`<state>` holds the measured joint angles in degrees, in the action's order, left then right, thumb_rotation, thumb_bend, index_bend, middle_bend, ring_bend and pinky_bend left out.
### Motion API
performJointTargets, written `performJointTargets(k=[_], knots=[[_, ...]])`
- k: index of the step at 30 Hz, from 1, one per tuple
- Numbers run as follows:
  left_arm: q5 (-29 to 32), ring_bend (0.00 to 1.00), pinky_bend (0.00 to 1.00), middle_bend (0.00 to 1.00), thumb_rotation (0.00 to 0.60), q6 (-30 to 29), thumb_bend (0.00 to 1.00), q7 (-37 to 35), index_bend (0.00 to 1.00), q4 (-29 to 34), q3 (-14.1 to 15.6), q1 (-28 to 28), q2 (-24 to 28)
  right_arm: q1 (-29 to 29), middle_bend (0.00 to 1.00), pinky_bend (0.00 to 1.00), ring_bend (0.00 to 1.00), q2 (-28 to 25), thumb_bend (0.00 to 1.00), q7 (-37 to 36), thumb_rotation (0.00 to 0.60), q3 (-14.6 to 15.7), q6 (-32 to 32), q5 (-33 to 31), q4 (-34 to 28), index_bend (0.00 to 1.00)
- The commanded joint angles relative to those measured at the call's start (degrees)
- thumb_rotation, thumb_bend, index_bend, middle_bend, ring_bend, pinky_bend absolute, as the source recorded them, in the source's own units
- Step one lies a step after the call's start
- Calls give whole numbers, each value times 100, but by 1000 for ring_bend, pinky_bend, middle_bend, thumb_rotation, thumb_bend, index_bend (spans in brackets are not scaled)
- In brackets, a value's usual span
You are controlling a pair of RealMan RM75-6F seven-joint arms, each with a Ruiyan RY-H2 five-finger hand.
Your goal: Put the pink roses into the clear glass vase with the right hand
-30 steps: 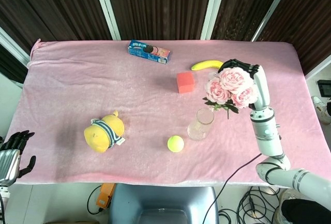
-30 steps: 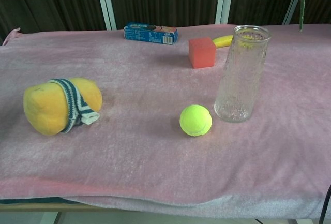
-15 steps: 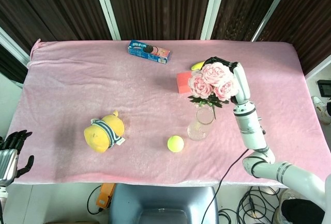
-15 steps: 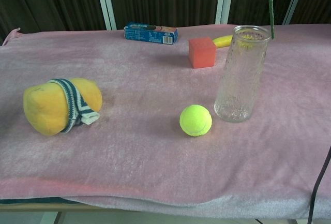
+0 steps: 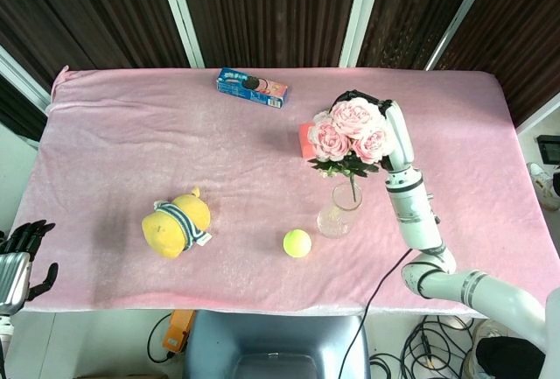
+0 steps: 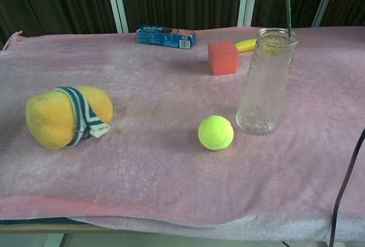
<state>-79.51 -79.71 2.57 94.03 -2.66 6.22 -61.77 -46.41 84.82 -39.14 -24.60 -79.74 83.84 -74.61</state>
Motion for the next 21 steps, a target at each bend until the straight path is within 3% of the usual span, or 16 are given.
performJointTargets(k=[1,9,21], knots=[[0,84,258,121,600,-1,424,4,176,-1,0,-1,0,-77,632,838,715,79,423,-10,600,-25,47,-29,110,828],[3,84,257,121,600,-10,424,-55,176,-11,-8,-9,15,-220,632,839,715,439,423,-279,600,87,103,-9,625,828],[-19,84,258,121,600,-38,424,-126,176,-18,-7,-31,36,63,632,839,715,704,423,-708,600,650,-190,329,1292,824]])
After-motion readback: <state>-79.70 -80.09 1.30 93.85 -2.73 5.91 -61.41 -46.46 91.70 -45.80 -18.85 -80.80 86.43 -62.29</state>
